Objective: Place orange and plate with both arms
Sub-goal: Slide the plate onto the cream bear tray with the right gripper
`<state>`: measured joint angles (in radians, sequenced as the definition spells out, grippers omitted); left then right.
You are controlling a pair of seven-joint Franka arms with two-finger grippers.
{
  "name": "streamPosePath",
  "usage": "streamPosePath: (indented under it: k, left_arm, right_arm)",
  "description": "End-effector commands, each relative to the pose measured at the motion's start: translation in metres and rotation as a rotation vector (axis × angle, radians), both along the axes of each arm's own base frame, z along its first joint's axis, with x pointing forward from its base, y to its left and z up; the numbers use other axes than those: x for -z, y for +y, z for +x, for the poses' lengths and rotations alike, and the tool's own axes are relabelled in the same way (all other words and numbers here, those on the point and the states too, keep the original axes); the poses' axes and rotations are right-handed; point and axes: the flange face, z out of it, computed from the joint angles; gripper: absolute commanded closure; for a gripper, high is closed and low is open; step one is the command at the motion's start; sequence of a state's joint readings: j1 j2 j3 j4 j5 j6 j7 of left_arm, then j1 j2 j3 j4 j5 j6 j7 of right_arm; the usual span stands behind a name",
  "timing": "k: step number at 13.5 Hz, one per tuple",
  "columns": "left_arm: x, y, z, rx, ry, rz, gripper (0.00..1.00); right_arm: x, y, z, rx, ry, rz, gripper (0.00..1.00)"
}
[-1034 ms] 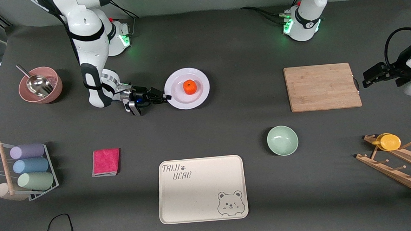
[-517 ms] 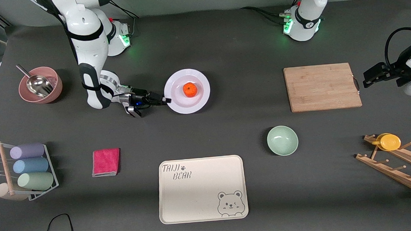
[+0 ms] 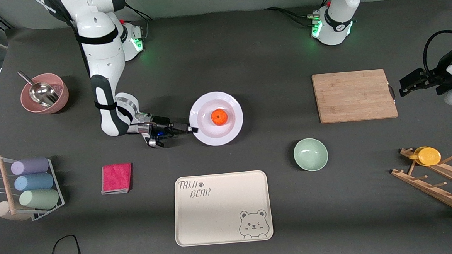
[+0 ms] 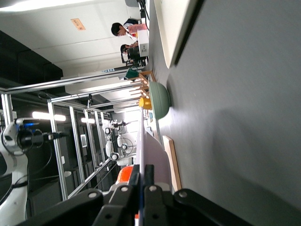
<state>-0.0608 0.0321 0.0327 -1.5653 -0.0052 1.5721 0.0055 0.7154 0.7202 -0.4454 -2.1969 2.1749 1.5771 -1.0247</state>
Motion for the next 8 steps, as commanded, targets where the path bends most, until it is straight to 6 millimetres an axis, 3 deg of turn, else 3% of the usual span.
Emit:
streamPosePath:
  k: [1,6,8]
  left_arm:
    - [-0.001,-0.002,-0.002,0.019,-0.001,0.014,0.00]
    - [-0.001,-0.002,-0.002,0.019,-0.001,0.014,0.00]
    - [-0.001,-0.002,-0.002,0.019,0.000,0.014,0.00]
  right_arm:
    - [-0.017,0.012,0.030,0.021,0.020,0.011,1.00]
    - [-0.042,0.024,0.074,0.038,0.044,0.004,1.00]
    - [-0.052,0.015,0.097,0.051,0.031,0.007,1.00]
